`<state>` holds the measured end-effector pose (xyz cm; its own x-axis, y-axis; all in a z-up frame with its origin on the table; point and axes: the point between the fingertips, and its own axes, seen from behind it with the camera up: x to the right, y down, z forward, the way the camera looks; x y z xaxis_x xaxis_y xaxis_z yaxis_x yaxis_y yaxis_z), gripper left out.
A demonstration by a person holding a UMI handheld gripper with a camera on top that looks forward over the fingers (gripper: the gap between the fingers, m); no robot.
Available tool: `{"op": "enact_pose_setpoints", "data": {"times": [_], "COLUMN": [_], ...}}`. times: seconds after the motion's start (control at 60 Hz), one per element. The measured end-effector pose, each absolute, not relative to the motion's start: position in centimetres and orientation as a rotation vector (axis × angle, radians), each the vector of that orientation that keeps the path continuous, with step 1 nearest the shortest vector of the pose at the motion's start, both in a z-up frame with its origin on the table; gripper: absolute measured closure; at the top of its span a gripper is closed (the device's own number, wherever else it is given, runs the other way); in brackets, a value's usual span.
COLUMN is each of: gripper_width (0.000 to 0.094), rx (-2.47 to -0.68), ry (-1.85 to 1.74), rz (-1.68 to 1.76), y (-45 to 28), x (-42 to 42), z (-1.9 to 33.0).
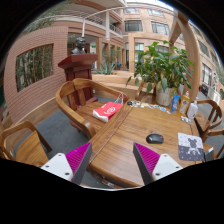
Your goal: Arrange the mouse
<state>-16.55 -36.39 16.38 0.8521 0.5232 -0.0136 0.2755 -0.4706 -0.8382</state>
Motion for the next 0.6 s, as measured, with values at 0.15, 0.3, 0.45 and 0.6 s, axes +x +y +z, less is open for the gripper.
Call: {"op": "enact_pose_setpoints", "data": {"times": [0.15, 0.3, 0.45, 0.6], "gripper_width": [0.0085, 0.0083, 0.0084, 0.0084], "rx": [-2.147, -2.211, -2.235, -2.258], "ry": [-0.556, -0.479, -0.344, -0.262], "rz": [0.290, 0.217, 0.186, 0.198], "y": [-34.7, -31.0, -26.1, -21.5], "x": [-14.8, -11.5, -8.5, -7.9], "z": [12.3, 7.4, 4.3, 2.0]}}
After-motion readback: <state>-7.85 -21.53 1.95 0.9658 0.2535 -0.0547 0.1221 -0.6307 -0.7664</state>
